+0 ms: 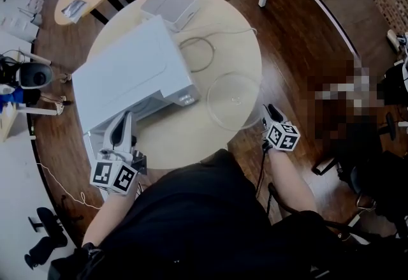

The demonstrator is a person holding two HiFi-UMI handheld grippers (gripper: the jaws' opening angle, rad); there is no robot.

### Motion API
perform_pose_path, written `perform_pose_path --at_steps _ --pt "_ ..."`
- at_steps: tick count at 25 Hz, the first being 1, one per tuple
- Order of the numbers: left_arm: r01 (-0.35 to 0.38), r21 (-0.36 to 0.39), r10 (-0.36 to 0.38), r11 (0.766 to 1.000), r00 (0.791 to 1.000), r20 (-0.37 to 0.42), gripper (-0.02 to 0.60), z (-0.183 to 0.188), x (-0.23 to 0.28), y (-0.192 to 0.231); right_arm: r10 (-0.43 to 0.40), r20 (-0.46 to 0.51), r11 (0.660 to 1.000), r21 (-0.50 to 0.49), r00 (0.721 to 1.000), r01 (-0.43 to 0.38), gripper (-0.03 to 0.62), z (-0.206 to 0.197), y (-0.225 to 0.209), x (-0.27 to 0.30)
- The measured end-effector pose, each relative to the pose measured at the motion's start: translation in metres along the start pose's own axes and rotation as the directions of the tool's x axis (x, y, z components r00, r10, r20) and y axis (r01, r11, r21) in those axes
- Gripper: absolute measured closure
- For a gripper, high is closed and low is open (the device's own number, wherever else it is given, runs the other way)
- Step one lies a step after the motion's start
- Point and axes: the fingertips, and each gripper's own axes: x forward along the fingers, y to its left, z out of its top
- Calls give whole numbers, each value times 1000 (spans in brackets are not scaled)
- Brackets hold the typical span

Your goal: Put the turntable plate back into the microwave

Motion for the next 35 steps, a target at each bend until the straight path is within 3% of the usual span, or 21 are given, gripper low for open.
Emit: perform_pose_path --at_steps 3,7,9,18,26,35 --pt "2 4 -2 1000 1000 -3 578 0 1 -2 -4 -2 1000 10 1000 4 445 -2 -5 2" --pt "1 4 -1 1000 1000 -8 578 1 3 -4 -10 -1 999 39 1000 10 331 -5 -13 6" --pt "-2 4 2 1000 1000 -12 578 0 3 -5 -9 1 999 49 1000 9 317 -6 -15 7" --pt "-11 15 12 1000 999 -48 578 -7 6 -7 50 -16 991 126 999 -48 310 -17 -14 18" --pt "-23 21 24 1000 998 -61 578 -7 7 -7 82 -60 971 231 995 -66 258 -33 -13 31" --pt "-39 18 40 999 997 -68 578 -7 10 -5 144 -96 949 295 985 -110 258 -37 -7 50"
